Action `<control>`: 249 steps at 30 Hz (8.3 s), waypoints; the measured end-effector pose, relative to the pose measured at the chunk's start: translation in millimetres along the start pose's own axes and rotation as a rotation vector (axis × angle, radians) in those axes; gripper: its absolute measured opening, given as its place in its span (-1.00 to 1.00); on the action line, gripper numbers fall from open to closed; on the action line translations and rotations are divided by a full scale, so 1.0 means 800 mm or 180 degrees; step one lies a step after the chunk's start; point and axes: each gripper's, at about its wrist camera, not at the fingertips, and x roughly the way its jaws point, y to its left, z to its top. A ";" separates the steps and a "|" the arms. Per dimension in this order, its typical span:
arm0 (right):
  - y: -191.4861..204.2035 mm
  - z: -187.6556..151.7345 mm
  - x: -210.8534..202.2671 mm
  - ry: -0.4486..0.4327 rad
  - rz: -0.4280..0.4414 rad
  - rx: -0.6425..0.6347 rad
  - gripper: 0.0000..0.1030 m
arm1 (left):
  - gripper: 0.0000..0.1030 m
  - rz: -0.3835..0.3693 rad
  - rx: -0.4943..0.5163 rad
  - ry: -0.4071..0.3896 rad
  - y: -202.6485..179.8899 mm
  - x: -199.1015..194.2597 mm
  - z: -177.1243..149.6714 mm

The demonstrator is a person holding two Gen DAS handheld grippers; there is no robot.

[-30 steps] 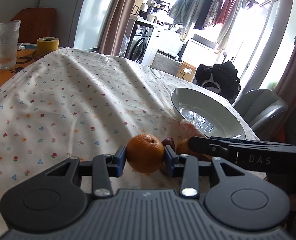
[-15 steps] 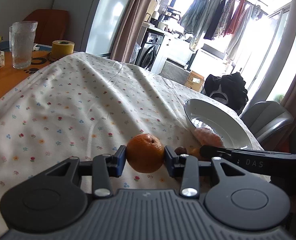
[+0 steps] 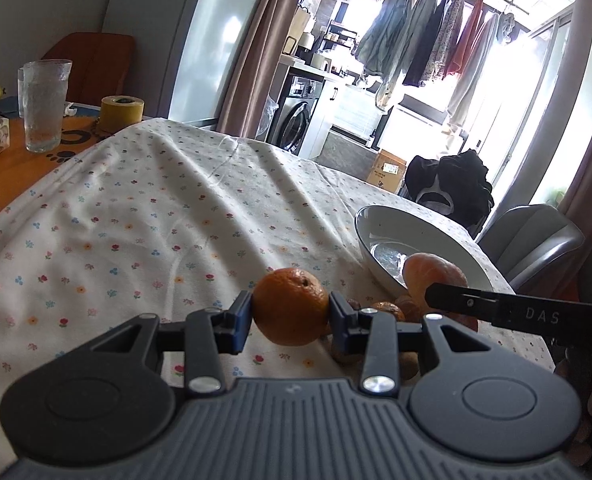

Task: Organize fruits
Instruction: 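Lift the orange with the left gripper while the right gripper grasps the pink wrapped fruit, then lower the orange into the white bowl while the right gripper lowers the pink fruit in, then open both grippers and withdraw them from the white bowl, then grasp the small red fruit with the right gripper, then grasp the small brown round fruit with the left gripper while the right gripper lifts the red fruit, then lower the brown fruit into the bowl with the left gripper while the right gripper drops the red fruit in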

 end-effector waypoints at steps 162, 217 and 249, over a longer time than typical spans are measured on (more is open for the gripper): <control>-0.013 -0.078 -0.027 0.0045 -0.0076 0.0243 -0.60 | 0.32 -0.0173 0.0415 0.0234 -0.037 -0.006 -0.051; -0.078 -0.048 -0.081 -0.0492 -0.0251 0.0371 -0.60 | -0.56 -0.0369 0.0743 0.0176 -0.134 0.047 -0.007; -0.122 0.000 -0.037 -0.0520 -0.0326 0.0407 -0.59 | -0.26 -0.0163 0.0475 0.0116 -0.157 0.118 0.016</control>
